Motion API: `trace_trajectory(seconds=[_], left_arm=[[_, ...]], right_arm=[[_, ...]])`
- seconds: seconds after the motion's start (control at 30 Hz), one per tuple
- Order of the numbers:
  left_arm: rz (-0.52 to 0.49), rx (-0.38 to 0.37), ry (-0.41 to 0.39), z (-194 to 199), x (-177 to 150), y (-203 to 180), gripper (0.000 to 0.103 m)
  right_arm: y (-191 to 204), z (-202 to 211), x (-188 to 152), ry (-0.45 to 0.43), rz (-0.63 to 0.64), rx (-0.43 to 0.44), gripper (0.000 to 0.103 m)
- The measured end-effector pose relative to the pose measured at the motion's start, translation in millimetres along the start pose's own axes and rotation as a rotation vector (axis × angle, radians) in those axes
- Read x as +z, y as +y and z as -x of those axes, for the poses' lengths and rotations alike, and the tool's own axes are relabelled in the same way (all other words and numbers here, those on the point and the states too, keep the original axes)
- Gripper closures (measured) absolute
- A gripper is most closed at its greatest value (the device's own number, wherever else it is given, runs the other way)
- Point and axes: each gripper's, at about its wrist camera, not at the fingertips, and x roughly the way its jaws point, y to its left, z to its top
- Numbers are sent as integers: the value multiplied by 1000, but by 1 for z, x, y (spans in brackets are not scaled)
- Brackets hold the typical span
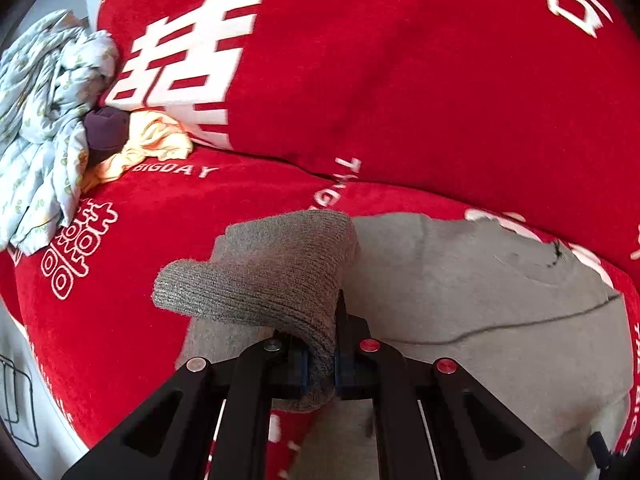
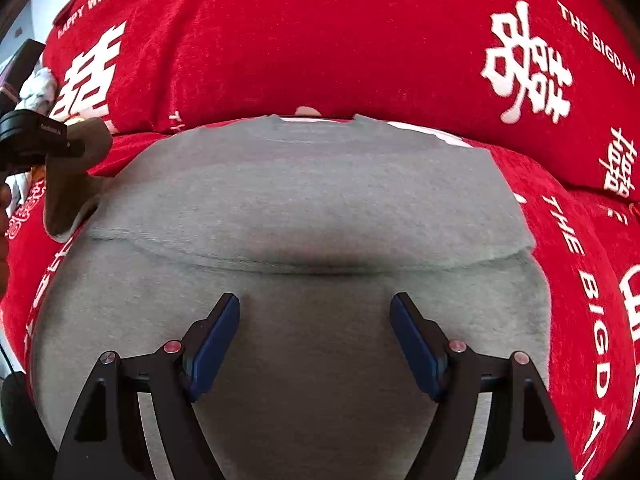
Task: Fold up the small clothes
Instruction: 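Carry the held sleeve across the sweater body toward the right tool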
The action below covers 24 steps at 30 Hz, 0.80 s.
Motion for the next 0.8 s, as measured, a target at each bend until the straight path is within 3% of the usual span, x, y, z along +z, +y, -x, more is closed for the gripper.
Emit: trace_trajectory(seconds=[0.27,0.8], left_arm=[[-55,-2,22,5,-12,-43,94],[-137,-7,3,27,-20,-124,94]], right_arm=[[-14,1,-9,-29,17,8,23],[-28,7,-11,-66,-15,122,22]])
